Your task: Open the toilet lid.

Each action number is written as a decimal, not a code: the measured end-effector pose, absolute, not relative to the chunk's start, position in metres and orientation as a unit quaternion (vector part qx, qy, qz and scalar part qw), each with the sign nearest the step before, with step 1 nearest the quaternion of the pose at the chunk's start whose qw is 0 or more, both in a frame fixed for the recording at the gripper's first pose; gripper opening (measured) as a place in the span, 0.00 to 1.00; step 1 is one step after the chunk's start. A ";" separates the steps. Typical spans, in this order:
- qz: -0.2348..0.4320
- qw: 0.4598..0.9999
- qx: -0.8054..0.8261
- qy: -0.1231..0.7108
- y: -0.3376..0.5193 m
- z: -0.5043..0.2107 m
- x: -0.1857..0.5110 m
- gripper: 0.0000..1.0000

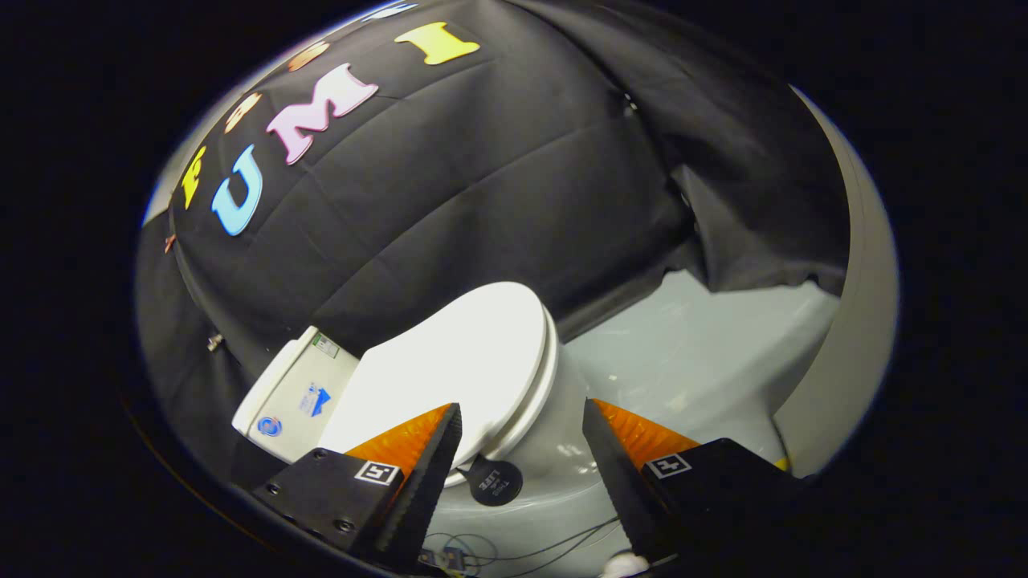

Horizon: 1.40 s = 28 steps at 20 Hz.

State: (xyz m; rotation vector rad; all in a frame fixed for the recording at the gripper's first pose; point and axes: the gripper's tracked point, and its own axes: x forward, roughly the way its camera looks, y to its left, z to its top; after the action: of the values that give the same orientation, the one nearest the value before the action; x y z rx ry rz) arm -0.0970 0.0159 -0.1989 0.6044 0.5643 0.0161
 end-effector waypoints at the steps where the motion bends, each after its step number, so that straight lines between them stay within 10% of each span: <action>1: 0.007 0.905 0.312 0.289 0.019 -0.208 -0.100 0.96; 7: 0.014 0.850 0.410 0.330 0.039 -0.236 -0.118 0.80; 12: 0.028 0.778 0.541 0.320 0.048 -0.227 -0.119 0.30; 19: 0.056 0.766 0.552 0.323 0.068 -0.238 -0.120 0.30; 21: 0.043 0.765 0.564 0.307 0.061 -0.234 -0.114 0.09; 28: 0.049 0.739 0.600 0.303 0.057 -0.228 -0.123 0.05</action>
State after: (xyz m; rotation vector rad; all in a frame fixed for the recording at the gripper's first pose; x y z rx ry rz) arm -0.1229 0.0566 -0.2280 1.3159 0.6639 0.1083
